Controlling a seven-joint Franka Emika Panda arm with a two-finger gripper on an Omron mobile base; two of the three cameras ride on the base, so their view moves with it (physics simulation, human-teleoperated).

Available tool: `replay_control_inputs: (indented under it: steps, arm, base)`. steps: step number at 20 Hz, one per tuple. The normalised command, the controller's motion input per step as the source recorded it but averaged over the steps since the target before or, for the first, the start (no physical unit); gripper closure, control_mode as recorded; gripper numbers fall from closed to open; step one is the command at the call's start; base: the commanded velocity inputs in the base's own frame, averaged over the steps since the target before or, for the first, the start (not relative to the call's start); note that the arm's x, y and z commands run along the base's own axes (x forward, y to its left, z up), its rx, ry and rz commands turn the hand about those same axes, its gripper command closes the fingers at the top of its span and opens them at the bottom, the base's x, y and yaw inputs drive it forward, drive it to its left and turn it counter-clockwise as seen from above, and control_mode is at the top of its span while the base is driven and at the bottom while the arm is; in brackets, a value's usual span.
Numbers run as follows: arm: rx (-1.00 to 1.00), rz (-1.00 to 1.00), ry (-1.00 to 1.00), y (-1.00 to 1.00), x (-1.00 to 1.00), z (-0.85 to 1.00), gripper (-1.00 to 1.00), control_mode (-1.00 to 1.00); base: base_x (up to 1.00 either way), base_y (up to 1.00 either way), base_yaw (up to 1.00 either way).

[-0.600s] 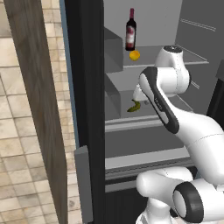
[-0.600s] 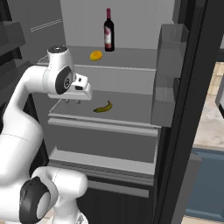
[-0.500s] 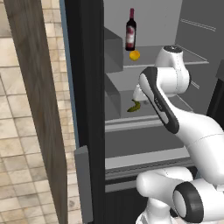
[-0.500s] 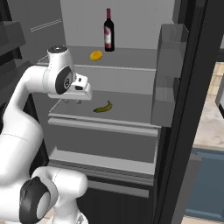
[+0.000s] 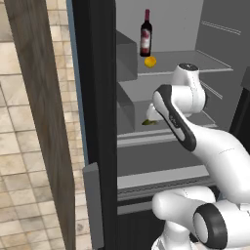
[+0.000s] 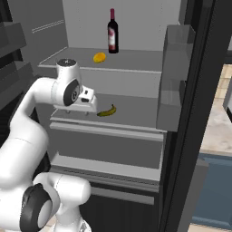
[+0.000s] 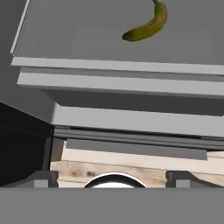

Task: Pick the banana and mango from the fridge and place them on the plate next to the blender to make a fruit smoothie.

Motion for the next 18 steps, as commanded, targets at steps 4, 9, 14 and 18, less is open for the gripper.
replay_control_inputs:
  steps: [4,9,14,18]
  arm:
    - [0.05,-0.11,0.00,-0.06,0.34,-0.47,-1.00,-1.00]
    - [0.05,-0.15,-0.02,-0.24,0.32,-0.01,-1.00,-1.00]
    - [0.00,-0.06,-0.01,0.00,0.44,-0.02,-1.00,-1.00]
    - [0.00,-0.02,0.00,0.00,0.51,-0.08,-1.00,-1.00]
  base:
    - [0.00,0.00,0.00]
    - [0.00,0.00,0.00]
    - [0.00,0.00,0.00]
    - [0.00,0.00,0.00]
